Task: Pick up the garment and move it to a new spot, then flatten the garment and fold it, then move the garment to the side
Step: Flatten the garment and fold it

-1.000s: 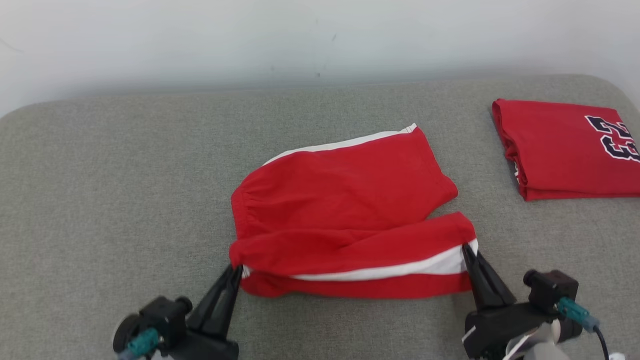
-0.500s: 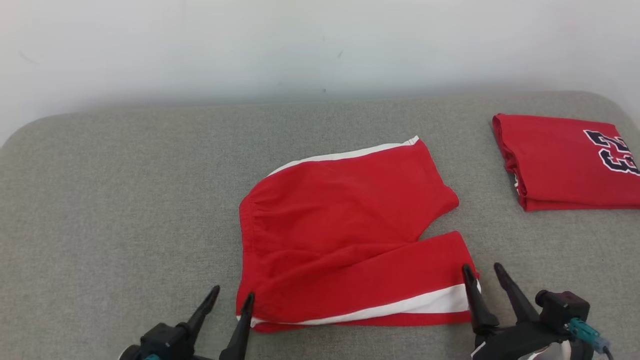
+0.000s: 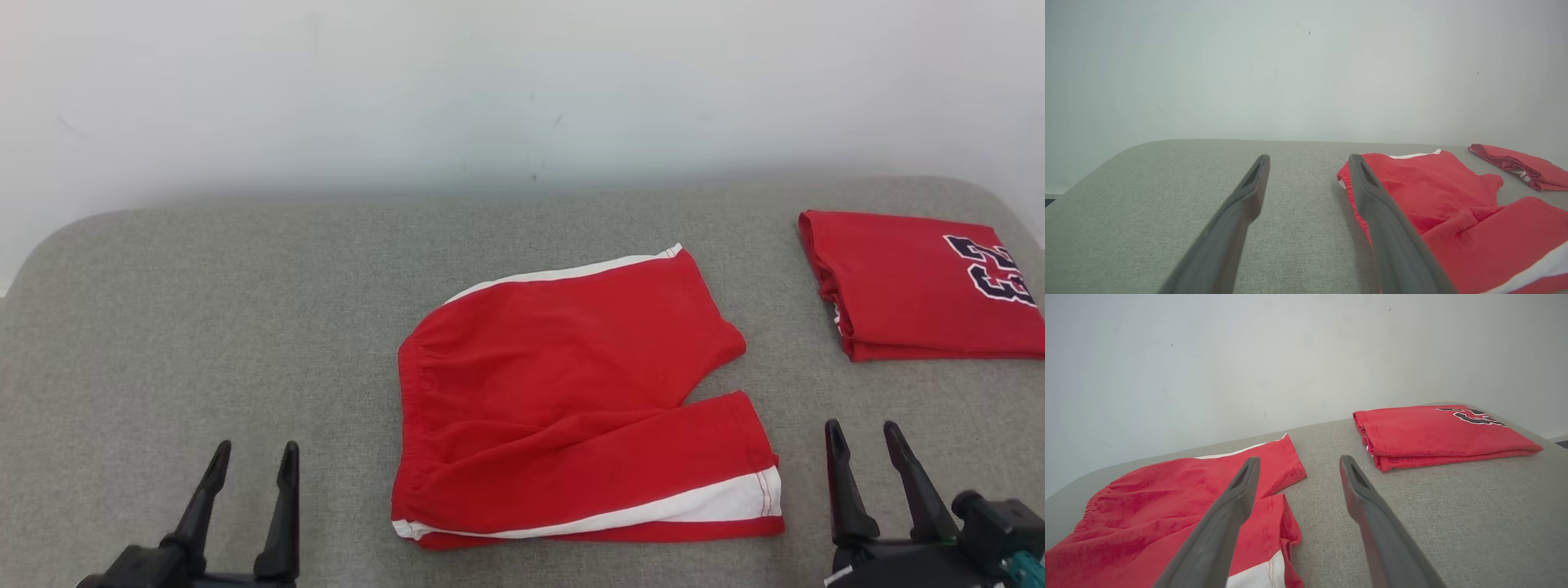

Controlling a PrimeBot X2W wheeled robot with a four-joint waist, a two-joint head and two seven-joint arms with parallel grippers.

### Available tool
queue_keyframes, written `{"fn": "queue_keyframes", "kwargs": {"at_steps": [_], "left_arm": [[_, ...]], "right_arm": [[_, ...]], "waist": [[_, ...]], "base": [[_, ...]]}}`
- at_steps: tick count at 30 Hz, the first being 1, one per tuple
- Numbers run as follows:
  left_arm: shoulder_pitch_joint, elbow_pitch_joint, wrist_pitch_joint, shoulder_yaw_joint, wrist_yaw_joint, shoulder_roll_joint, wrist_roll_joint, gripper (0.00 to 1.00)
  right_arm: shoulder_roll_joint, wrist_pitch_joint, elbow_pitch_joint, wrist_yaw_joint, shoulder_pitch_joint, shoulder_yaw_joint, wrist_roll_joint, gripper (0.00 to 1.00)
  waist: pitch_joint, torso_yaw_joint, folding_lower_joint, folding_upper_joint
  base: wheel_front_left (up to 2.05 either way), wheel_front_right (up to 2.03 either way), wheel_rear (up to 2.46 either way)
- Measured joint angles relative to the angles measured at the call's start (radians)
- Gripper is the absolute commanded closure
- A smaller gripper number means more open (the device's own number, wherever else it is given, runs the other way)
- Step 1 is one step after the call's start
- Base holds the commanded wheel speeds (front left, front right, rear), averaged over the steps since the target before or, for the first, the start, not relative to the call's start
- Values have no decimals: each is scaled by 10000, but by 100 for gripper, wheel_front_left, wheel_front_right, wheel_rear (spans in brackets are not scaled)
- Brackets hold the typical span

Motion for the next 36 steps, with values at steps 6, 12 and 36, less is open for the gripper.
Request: {"fn": "queue_keyframes", "kwargs": {"at_steps": [6,12,36], "left_arm": [[721,-591,0,905,4,-265,481,0],[1467,-884,0,1356,4,-596,940,0],[900,328,0,-978,0,109,531,0]], "right_arm": [[174,2,-708,0,885,-449,-272,0],[355,0,-1070,0,1579,-784,-426,0],[-336,2,389,0,955,541,-497,0]], "waist": [[-183,16,0,-1],[-288,29,-1,-1],[93,399,1,0]], "base": [[0,0,0],[0,0,0],[0,0,0]]}}
